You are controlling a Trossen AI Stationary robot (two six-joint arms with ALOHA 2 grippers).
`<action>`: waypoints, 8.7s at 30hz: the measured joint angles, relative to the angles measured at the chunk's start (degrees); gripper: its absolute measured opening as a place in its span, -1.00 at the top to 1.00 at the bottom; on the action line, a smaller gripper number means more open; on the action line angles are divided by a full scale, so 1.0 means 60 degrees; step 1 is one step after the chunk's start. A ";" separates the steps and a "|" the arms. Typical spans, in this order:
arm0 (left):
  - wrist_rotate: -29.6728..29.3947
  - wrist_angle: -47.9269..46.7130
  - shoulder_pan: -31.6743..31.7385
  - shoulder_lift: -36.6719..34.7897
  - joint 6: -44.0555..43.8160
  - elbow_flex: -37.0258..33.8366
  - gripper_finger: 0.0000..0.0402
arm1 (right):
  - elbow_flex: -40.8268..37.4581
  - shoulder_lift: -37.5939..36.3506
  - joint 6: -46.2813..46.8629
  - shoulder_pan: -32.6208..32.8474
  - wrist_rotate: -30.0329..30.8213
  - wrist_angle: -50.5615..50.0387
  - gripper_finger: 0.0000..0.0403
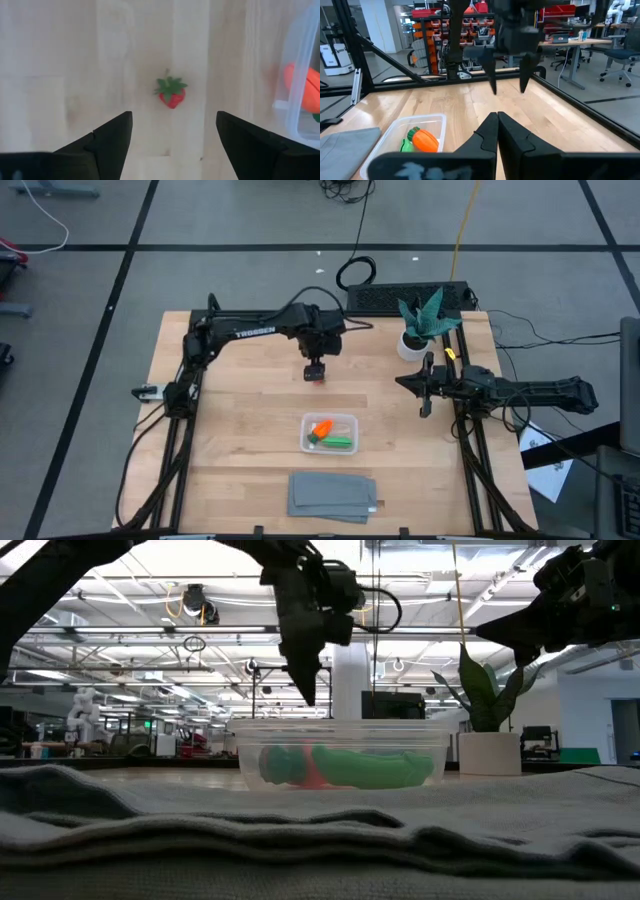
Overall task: Pick and placing Produce into tupperware
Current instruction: Put the strawberry into the transparent bin
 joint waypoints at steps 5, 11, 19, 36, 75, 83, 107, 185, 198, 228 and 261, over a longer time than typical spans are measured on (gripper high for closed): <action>0.0443 0.0744 -0.0153 -0.0001 0.0075 -0.0982 -0.46 | 0.0000 0.0000 -0.0019 0.0000 0.0005 0.0004 1.00; 0.0726 0.2025 -0.0308 -0.0004 0.0200 -0.1914 -0.46 | 0.0000 0.0000 -0.0040 0.0000 0.0022 0.0002 1.00; 0.0584 0.2699 -0.0299 -0.0004 0.0140 -0.2365 -0.46 | 0.0000 0.0000 -0.0042 0.0000 0.0029 0.0000 1.00; 0.0476 0.3074 0.0003 -0.0021 -0.0728 -0.2636 -0.46 | 0.0000 0.0000 -0.0044 0.0000 0.0032 -0.0028 1.00; 0.0383 0.4688 -0.0120 -0.0022 -0.0244 -0.4008 -0.46 | 0.0000 -0.0004 -0.0044 -0.0004 0.0033 -0.0146 1.00; 0.0167 0.4683 -0.0128 -0.0022 -0.0178 -0.4008 -0.46 | 0.0000 0.0000 -0.0044 -0.0002 0.0033 -0.0142 1.00; -0.0028 0.4798 -0.0124 -0.0022 0.0141 -0.4058 -0.46 | 0.0000 -0.0004 -0.0044 -0.0004 0.0033 -0.0146 1.00; -0.0563 0.4596 -0.0150 -0.0055 0.0692 -0.3662 0.40 | 0.0000 0.0000 -0.0044 0.0000 0.0036 -0.0146 1.00; 0.0026 0.4344 -0.0467 -0.0080 0.1046 -0.3596 -0.53 | 0.0000 0.0000 -0.0044 -0.0001 0.0036 -0.0146 1.00; -0.0583 0.6315 -0.0348 -0.0061 -0.1638 -0.3589 -0.70 | 0.0000 -0.0004 -0.0004 0.0000 0.0036 -0.0146 1.00; -0.1114 0.6622 -0.0641 -0.0018 -0.1574 -0.3909 -0.69 | -0.0004 -0.0004 0.0029 0.0000 0.0036 -0.0142 1.00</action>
